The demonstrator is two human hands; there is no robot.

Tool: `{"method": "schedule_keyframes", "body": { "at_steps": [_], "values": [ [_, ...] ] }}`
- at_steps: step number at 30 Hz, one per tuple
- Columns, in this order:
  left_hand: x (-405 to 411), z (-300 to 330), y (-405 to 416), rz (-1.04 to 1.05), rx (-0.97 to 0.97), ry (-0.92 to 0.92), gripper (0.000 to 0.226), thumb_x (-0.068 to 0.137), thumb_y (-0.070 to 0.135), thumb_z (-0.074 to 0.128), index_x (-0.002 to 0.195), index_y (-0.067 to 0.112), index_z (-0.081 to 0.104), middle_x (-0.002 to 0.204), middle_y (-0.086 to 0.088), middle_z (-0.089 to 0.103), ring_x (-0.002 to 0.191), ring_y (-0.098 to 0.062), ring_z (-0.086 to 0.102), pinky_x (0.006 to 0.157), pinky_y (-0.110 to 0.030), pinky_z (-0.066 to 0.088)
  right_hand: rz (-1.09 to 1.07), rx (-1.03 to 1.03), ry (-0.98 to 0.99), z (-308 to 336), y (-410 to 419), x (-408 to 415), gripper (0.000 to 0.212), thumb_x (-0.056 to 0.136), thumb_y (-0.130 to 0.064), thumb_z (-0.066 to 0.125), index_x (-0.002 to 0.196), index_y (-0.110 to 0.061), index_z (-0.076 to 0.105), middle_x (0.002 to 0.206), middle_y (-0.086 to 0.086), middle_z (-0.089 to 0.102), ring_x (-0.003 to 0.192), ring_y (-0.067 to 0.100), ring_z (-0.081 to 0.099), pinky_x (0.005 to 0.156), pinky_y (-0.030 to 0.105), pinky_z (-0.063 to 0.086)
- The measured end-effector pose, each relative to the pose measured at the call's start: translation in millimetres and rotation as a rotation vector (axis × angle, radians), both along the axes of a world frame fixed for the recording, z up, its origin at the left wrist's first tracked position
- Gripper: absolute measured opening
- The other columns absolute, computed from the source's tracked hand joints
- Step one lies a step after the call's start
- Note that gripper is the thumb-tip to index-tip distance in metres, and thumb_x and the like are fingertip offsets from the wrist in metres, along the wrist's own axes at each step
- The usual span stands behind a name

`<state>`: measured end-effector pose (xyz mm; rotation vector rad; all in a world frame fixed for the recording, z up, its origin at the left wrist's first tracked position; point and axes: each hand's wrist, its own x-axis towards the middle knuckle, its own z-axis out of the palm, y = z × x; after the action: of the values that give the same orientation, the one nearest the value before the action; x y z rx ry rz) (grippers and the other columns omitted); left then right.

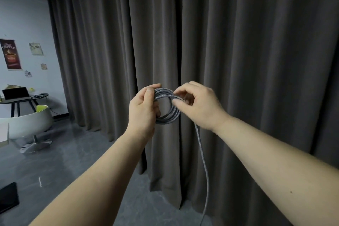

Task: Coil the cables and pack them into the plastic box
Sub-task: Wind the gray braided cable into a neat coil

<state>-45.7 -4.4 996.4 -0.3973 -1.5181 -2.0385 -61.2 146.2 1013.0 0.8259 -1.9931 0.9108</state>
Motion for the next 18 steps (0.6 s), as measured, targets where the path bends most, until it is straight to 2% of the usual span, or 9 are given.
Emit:
{"method": "schedule_keyframes", "body": {
  "at_steps": [2,5,8,12,15,18],
  "values": [
    [-2,2,-2,0.014,0.006,0.0,0.035,0.103,0.019,0.041,0.087,0.024,0.072,0.071,-0.009,0.045,0.053,-0.011,0.032,0.047,-0.025,0.029,-0.055,0.049,0.081,-4,1,-2,0.009,0.081,-0.018,0.069,0.089,-0.017,0.073,0.074,-0.001,0.061,0.064,0.011,0.053,0.064,0.023,0.042],
    [0,2,1,0.007,-0.05,-0.017,0.033,0.104,0.022,0.039,0.092,0.02,0.07,0.056,0.003,0.036,0.051,-0.01,0.028,0.05,-0.026,0.026,-0.084,-0.051,0.152,2,-2,-4,0.012,0.082,-0.018,0.069,0.09,-0.014,0.076,0.073,0.003,0.064,0.065,0.015,0.058,0.064,0.024,0.045],
    [5,-1,6,-0.038,-0.146,-0.004,0.032,0.104,0.027,0.04,0.094,0.02,0.07,0.054,0.007,0.032,0.051,-0.01,0.028,0.051,-0.027,0.027,-0.103,-0.105,0.113,12,-5,-4,0.014,0.082,-0.019,0.071,0.093,-0.014,0.078,0.075,0.003,0.064,0.068,0.016,0.061,0.067,0.028,0.048],
    [8,-2,8,-0.035,-0.174,0.023,0.022,0.102,0.018,0.046,0.1,0.02,0.068,0.053,0.007,0.038,0.05,-0.01,0.034,0.051,-0.026,0.035,-0.073,-0.111,-0.028,17,-5,-2,0.016,0.087,-0.018,0.067,0.1,-0.015,0.076,0.082,0.002,0.063,0.078,0.017,0.062,0.075,0.028,0.049],
    [7,2,9,0.032,-0.083,0.017,0.022,0.102,0.019,0.047,0.1,0.019,0.069,0.052,0.008,0.038,0.05,-0.011,0.035,0.051,-0.025,0.038,-0.055,-0.038,-0.065,9,-4,1,0.025,0.094,-0.015,0.057,0.115,-0.012,0.07,0.098,0.002,0.065,0.094,0.02,0.063,0.086,0.027,0.047],
    [5,6,11,0.047,0.022,0.011,0.02,0.101,0.021,0.05,0.099,0.018,0.07,0.051,0.007,0.038,0.05,-0.012,0.033,0.05,-0.026,0.037,-0.118,0.092,-0.088,-5,-3,5,0.039,0.099,-0.019,0.046,0.137,-0.016,0.052,0.114,0.008,0.065,0.105,0.027,0.059,0.09,0.034,0.045]
  ]
}}
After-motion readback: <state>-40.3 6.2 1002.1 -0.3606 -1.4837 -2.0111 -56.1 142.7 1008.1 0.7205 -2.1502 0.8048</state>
